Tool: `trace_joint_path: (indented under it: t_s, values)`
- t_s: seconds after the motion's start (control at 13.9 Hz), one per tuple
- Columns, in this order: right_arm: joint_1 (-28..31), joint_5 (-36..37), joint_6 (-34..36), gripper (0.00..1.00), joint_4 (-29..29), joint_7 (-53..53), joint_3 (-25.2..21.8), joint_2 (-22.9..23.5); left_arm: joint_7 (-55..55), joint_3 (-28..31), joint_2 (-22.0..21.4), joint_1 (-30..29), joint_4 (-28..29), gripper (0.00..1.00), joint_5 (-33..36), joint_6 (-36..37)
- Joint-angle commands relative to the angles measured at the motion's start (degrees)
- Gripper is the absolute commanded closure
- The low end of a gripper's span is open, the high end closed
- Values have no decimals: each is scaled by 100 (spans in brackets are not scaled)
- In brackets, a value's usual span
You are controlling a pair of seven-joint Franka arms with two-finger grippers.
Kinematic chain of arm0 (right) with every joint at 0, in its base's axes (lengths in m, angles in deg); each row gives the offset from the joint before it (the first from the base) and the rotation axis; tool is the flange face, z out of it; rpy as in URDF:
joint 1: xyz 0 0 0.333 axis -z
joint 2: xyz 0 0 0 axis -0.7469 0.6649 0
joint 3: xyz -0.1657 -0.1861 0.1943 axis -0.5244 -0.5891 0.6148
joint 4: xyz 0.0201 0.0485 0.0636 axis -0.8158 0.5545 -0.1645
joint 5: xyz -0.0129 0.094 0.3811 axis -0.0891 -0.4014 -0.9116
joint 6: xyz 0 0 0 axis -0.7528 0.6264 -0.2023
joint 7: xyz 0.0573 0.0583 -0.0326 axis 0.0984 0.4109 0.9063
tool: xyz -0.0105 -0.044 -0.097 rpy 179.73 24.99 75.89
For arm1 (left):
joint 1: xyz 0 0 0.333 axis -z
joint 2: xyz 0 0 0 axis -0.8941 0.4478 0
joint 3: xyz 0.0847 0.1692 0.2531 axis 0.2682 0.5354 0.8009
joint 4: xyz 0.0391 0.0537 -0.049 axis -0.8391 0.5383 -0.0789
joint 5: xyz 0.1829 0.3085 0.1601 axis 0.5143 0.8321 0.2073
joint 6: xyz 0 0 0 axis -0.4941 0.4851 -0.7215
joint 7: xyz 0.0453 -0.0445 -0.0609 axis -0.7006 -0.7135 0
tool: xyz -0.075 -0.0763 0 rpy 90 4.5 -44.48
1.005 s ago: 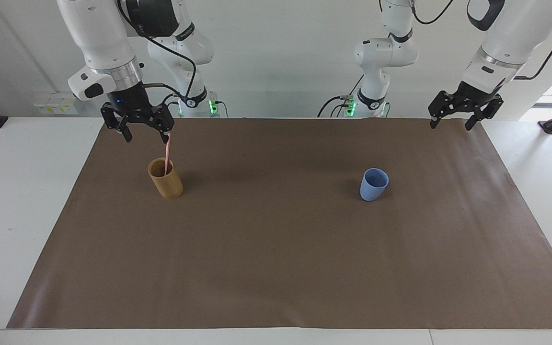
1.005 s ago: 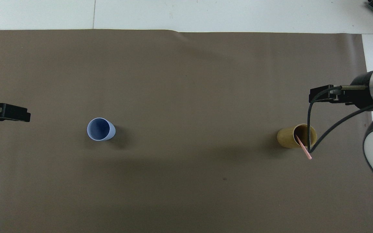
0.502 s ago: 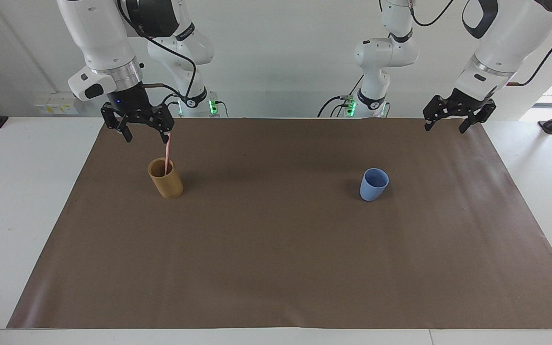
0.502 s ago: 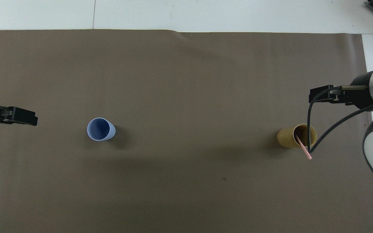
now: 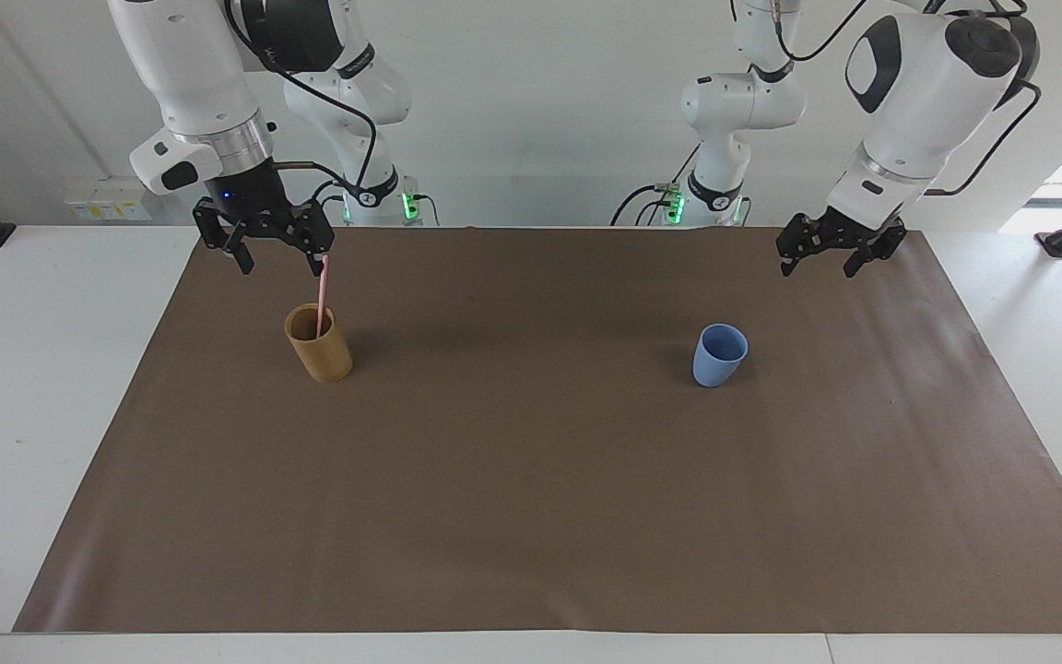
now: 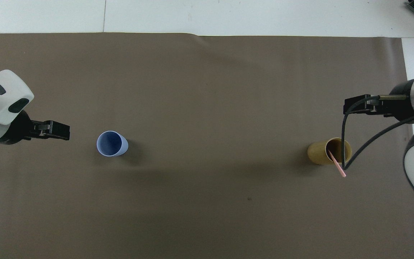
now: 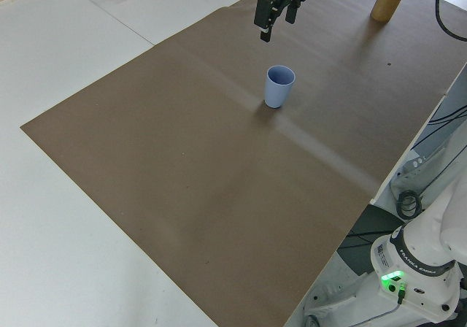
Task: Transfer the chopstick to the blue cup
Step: 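Reach the left gripper forward to the blue cup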
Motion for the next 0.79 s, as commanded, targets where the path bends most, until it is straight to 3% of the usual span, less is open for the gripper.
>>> trace_joint_path:
  t_s: [0.0,0.43,0.72]
  values:
    - [87,-123,-20,0,157,189,9,-149,-177,54,-123,76,568,0,-87,-631]
    - [87,-123,-20,0,148,137,1,-149,-547,54,9,287,1658,0,-306,-2117]
    - [104,-123,-20,0,122,145,-8,-123,-678,54,387,330,2072,0,-306,-2988]
